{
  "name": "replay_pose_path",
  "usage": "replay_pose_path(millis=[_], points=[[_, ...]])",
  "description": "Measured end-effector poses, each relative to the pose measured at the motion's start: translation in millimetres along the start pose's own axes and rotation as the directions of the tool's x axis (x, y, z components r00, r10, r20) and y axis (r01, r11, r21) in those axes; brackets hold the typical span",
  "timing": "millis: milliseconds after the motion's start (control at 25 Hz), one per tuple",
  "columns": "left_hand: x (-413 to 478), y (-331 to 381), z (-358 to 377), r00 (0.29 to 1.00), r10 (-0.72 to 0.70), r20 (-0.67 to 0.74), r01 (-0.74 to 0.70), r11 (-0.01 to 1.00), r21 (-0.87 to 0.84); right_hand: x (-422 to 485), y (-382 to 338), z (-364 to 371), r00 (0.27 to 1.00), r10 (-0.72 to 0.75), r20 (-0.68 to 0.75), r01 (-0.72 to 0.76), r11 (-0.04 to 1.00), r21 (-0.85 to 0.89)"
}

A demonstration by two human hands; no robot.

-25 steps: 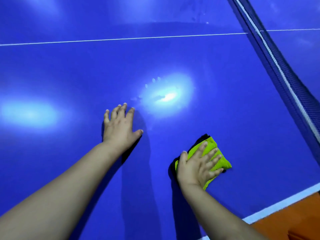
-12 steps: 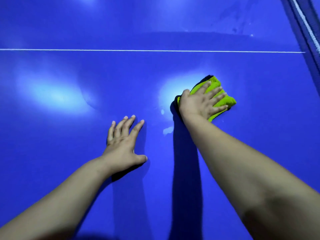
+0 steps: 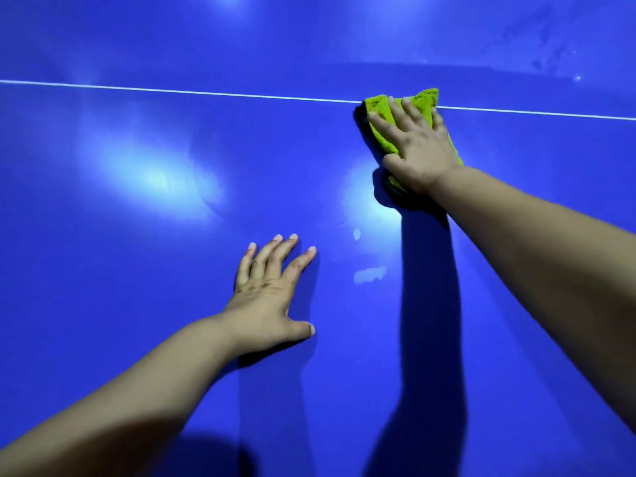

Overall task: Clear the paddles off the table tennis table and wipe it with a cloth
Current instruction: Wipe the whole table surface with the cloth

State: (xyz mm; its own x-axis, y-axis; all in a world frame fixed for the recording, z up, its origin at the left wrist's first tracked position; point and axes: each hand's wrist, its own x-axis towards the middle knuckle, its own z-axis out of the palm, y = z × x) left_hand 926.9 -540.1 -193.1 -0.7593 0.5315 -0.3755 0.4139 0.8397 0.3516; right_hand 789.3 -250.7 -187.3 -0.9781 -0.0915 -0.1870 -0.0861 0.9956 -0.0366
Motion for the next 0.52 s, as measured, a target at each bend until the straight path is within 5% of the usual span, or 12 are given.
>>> replay_pose_path(millis=[320, 520], points=[[-8, 2, -6, 1.0, 0.012, -0.025, -0.013, 0.999, -0.03, -135, -63, 23, 0.96, -0.277, 0.031, 0.279, 0.955, -0.098], [-46, 24, -1, 0.978, 0.057, -0.2, -0.018, 0.982, 0.19, -246, -105, 44, 0.959, -0.285, -0.009, 0.282, 0.953, -0.106]])
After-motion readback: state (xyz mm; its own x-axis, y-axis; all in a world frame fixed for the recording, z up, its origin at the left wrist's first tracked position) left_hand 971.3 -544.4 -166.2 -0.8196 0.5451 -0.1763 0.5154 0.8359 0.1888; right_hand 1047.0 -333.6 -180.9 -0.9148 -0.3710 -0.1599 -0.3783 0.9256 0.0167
